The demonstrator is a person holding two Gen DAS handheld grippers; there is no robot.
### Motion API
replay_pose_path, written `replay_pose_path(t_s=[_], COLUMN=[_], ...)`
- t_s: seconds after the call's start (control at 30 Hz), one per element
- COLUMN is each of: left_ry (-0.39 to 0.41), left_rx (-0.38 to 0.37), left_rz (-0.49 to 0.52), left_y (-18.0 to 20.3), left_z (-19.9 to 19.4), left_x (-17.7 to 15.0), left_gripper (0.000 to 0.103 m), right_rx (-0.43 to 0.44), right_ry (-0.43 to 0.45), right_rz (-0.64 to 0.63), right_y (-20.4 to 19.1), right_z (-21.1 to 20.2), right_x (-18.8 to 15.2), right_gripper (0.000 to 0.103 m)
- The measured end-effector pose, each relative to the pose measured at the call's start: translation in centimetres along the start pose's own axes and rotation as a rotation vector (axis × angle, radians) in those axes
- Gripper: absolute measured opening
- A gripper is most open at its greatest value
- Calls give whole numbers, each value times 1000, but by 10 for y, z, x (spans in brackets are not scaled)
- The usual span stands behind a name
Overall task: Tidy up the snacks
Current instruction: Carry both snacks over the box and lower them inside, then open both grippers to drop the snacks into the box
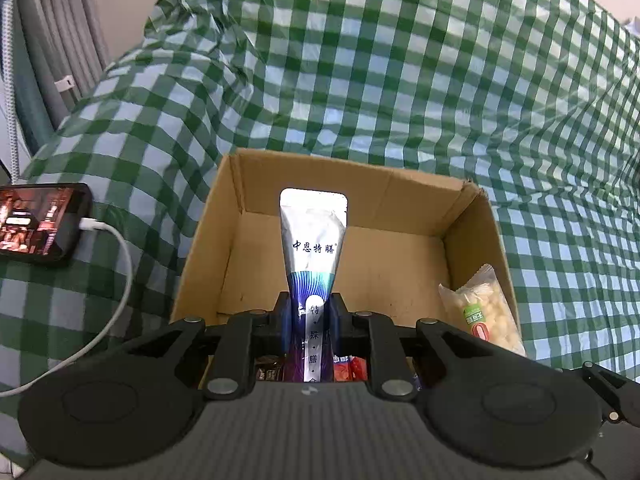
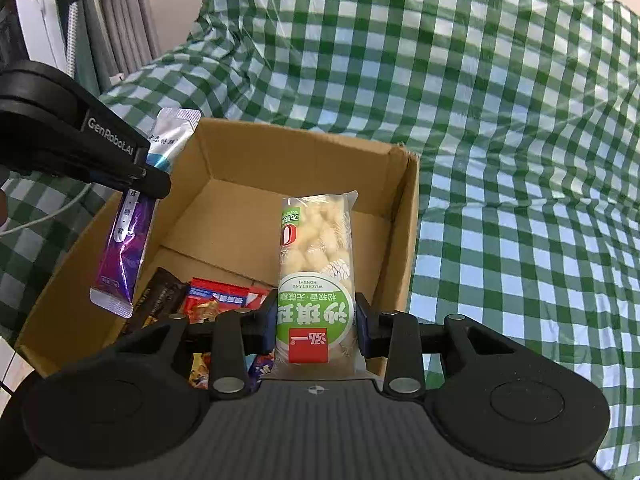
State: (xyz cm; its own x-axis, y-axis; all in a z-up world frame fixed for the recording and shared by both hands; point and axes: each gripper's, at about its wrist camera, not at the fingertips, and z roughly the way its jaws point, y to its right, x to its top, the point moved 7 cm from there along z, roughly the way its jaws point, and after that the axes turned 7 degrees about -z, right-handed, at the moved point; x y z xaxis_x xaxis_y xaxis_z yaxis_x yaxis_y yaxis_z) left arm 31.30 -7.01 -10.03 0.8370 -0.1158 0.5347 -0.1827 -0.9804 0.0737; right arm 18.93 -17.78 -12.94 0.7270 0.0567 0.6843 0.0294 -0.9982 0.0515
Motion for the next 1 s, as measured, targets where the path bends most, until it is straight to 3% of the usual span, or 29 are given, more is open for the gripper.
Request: replay_pose_path(t_s=[0.27,0.33,0.37,0.4,0.43,0.47,0.53,0.63,1.0], left_ry=[-30,-50,-54,-57,-48,-14,29,-14,-8], left_rx=[36,29,27,33,47,67,93,97,132], left_rz=[24,45,50,56,60,60,66,75,100], left_y=[-3,-3,-4,-5,-7,-11,-17,-25,-26], left_z=[29,33,33,30,25,17,1,-16,-98], left_x=[-2,-3,-3,-3,-3,-3,-9,-32,-110], left_gripper=[21,27,46,82,98,103,103,103,103], right_rx=[12,13,18,24,24,20,14,-3,-30], right_ry=[-52,-50,-46,-37,-30,-27,-11,3,-6], right_rz=[-2,-7,-10,-13,-11,-9,-11,-16,33], right_y=[1,1,0,-1,0,1,1,0,-25], right_z=[22,25,25,24,21,18,4,-23,-99], right_x=[-4,-2,1,3,6,8,9,-1,-53], right_gripper=[38,38,38,39,48,55,71,87,93])
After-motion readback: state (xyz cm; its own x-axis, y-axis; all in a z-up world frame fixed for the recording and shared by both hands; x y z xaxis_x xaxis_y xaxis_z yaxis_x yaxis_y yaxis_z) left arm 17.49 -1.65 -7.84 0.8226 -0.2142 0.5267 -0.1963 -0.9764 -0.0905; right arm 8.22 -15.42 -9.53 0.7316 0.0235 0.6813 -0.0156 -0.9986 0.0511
